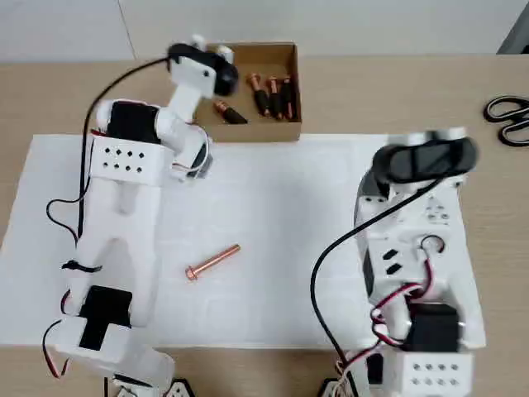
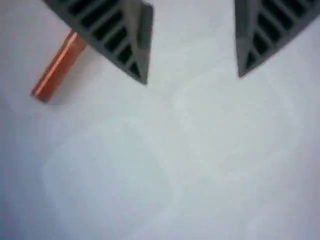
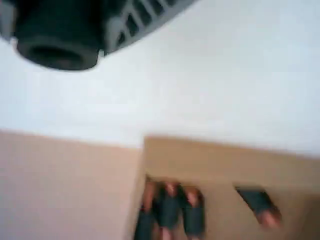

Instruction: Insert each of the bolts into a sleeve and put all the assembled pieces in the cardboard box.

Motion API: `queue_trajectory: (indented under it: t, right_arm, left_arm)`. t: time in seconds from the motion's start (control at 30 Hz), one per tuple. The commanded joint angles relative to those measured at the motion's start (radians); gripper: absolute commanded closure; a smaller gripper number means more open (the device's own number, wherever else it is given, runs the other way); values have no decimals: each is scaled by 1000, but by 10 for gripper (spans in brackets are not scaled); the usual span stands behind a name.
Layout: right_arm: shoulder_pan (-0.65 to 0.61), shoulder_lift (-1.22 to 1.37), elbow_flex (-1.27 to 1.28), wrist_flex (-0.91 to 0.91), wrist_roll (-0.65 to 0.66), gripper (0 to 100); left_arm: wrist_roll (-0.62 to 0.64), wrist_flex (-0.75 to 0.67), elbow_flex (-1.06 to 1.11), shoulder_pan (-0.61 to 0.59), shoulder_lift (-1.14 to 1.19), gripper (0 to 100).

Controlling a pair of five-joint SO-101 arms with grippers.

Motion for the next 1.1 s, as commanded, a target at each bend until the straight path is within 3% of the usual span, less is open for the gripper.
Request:
queue_trajectory:
  t: [0.0,0.3,0.7,1.07]
  right_arm:
    - [8,-73,196,-166,66,995]
    - [12,-186,422,-320,152,995]
    - [13,-283,534,-331,152,995]
    - [13,-303,545,-329,147,995]
  left_arm:
    - [-138,18,85,-6,-51,892]
    - [-423,18,358,-3,-55,891]
    - [-407,20,561,135,-55,890]
    - [-405,-28,602,135,-44,890]
